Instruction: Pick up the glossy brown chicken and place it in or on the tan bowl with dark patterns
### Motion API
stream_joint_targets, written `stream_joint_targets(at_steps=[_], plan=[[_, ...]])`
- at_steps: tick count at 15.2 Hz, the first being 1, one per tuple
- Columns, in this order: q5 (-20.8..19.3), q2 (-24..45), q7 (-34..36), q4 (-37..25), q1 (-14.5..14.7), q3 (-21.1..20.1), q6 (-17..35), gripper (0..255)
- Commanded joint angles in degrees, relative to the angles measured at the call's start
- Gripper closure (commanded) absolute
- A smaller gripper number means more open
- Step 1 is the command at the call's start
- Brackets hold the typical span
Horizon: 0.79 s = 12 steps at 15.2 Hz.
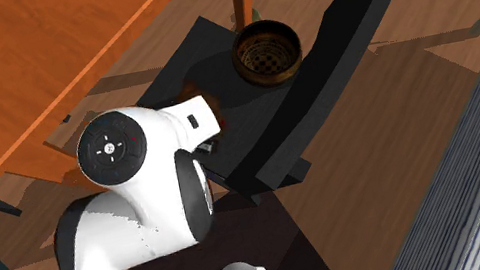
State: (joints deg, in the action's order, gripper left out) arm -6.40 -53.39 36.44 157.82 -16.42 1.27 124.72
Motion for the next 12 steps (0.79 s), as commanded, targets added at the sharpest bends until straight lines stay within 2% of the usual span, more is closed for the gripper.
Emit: stream_joint_targets(at_steps=[1,3,6,10,12], plan=[[3.5,-6.6,-6.0,7.4,2.3,7.4,4.6,0],[5.7,-12.3,-11.8,13.3,3.4,14.8,7.5,0],[4.8,-10.0,-11.2,14.4,4.7,15.8,11.2,0],[-2.3,-7.3,-6.3,15.6,9.6,21.2,16.0,0],[-6.1,-7.4,-3.8,15.6,11.7,23.8,16.4,0]])
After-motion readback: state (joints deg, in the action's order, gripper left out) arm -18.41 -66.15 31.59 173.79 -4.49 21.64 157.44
